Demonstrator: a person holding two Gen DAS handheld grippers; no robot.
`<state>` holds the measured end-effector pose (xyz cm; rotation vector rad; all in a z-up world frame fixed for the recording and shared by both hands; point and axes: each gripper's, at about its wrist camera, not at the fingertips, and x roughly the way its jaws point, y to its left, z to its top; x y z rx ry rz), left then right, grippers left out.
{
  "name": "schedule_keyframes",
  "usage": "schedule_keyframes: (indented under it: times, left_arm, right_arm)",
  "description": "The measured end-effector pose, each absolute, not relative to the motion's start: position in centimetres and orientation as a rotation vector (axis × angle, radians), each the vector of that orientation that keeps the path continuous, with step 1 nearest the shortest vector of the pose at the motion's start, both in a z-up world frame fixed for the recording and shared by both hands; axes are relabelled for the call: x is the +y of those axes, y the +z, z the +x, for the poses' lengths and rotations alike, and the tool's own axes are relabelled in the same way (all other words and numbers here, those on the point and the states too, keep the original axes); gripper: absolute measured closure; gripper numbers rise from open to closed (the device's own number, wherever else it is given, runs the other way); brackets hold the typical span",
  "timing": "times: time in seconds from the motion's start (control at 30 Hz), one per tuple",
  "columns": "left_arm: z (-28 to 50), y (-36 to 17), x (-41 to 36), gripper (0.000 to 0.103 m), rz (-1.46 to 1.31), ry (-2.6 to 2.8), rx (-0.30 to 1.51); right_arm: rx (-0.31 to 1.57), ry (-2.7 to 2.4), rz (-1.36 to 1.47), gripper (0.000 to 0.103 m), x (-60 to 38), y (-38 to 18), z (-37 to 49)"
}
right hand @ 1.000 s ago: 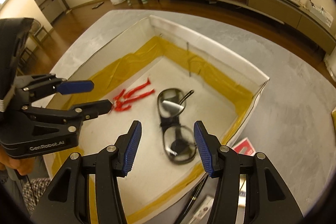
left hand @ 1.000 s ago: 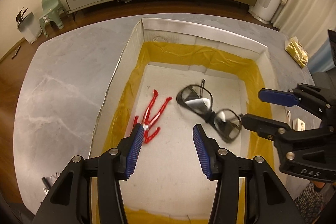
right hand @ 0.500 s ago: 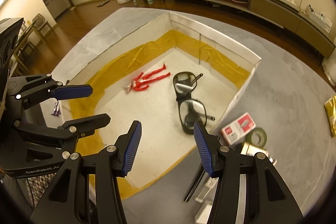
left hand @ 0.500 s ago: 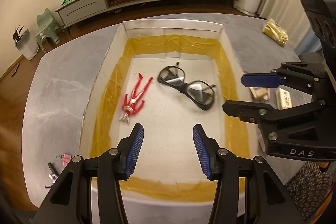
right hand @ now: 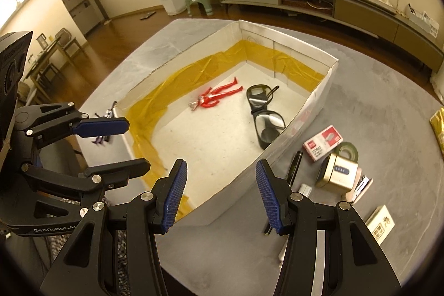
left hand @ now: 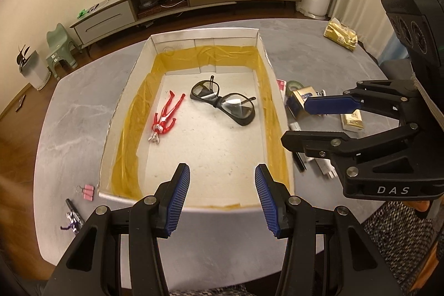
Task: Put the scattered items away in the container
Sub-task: 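Move both tools back toward the remaining items on the table, then grasp the white charger with the left tool while the right tool grasps the tissue pack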
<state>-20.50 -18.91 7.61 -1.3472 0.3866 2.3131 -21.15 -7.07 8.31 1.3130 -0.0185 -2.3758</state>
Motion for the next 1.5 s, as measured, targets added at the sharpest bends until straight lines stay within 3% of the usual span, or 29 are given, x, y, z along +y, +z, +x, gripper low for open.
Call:
schedule_keyframes:
  times: [0.5,0.97,1.27,1.5]
  left_arm:
    - [-15.2,8.0,-17.1,0.052,-1.275,2.256,0.413]
    - [-12.1,4.5,-11.9,0.052,-1.276,2.122,0.421]
    - [-13.0,2.0,-8.6,0.052,-1.293,2.092,0.37]
    - [-14.4,-0.3,-6.0,0.052,-1.308,2.074,0.312]
  right_arm:
    - [-0.189,-2.381,1.249,0.048,-4.9,7.9,-16.3]
    - [-0.382,-2.45,1.312,0.048,2.7,2.7,-13.2]
    - [-0.33,-2.493,1.41,0.048,5.1,-0.9,-12.8]
    - [-0.338,-2.625,1.389,0.048,8.6,0.3,-12.7]
